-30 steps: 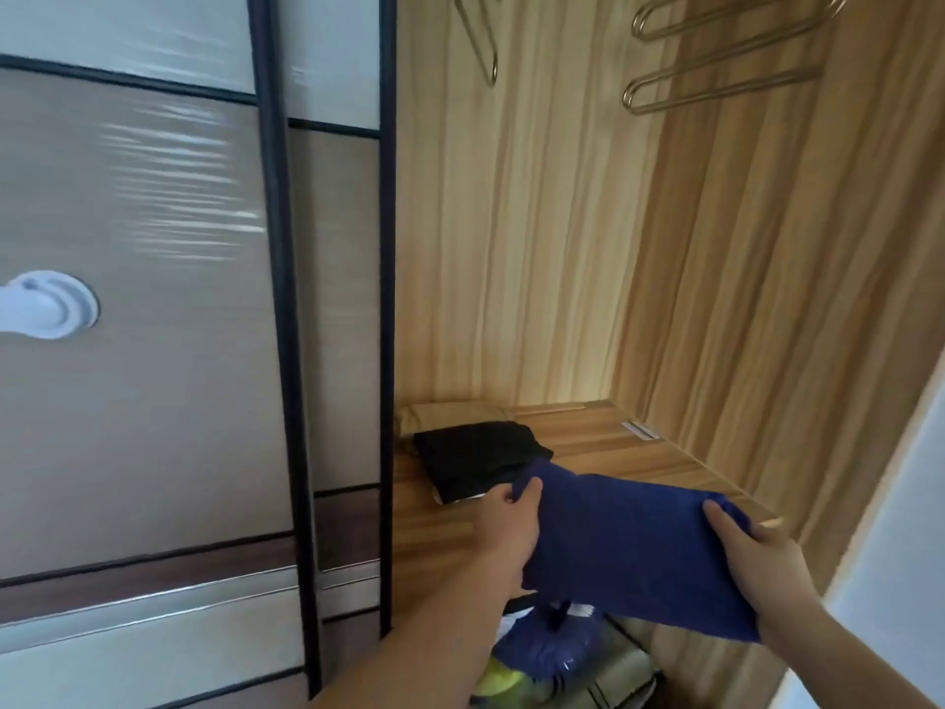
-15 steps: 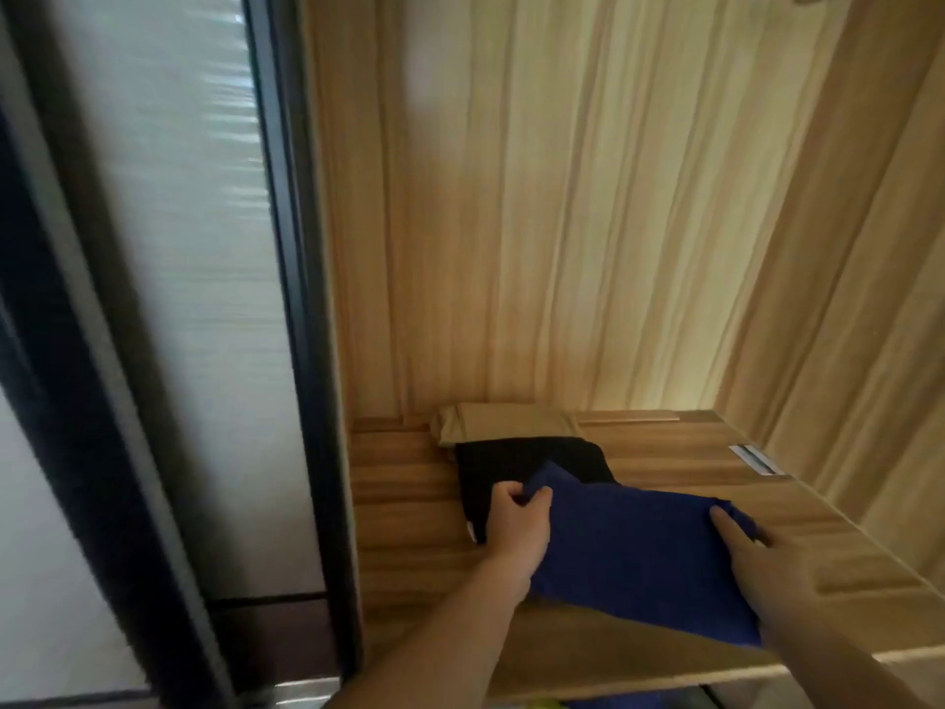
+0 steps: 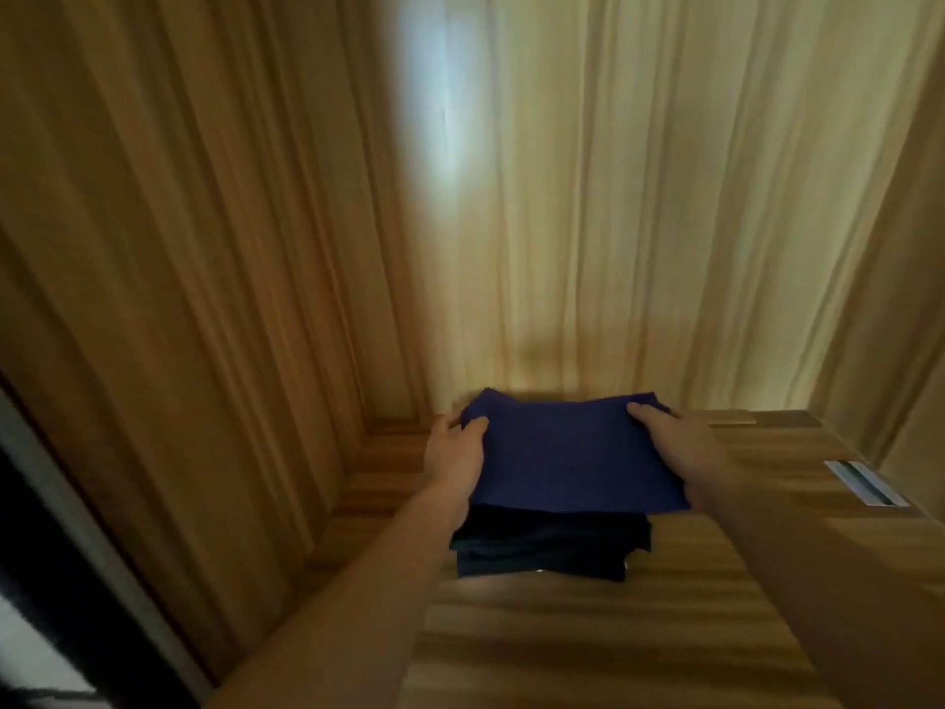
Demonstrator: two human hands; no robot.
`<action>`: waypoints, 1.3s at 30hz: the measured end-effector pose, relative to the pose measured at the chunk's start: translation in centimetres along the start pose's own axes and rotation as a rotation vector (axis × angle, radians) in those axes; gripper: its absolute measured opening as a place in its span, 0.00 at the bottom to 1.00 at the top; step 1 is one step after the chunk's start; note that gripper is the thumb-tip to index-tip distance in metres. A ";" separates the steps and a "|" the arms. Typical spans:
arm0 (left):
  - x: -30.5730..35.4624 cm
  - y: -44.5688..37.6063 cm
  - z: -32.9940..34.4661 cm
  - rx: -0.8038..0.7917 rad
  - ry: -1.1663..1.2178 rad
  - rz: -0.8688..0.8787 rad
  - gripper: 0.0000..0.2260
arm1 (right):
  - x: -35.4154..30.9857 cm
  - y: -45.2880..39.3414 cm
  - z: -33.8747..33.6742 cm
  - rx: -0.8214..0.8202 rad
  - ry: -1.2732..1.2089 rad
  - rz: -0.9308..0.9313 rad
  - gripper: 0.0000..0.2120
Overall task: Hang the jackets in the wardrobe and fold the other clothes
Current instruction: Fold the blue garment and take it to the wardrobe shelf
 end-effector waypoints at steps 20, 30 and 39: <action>-6.3 -2.4 1.3 -0.044 -1.259 0.268 0.23 | 4.4 -3.3 2.9 0.263 0.889 -0.524 0.23; -8.6 -4.1 1.9 -0.212 -1.262 -0.006 0.26 | 7.8 -4.1 3.4 -0.067 1.230 -0.287 0.22; -5.6 0.1 1.0 -0.180 -1.270 0.120 0.26 | 6.5 -0.4 3.3 0.026 1.197 -0.281 0.23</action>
Point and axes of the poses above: each hand's wrist, its own y-axis away from the middle knuckle, its own z-axis out of the palm, x = y × z, the point moved 1 cm from there along -y, towards the middle knuckle, and after that the axes turned 14 degrees about -x, right-handed, at the moved point
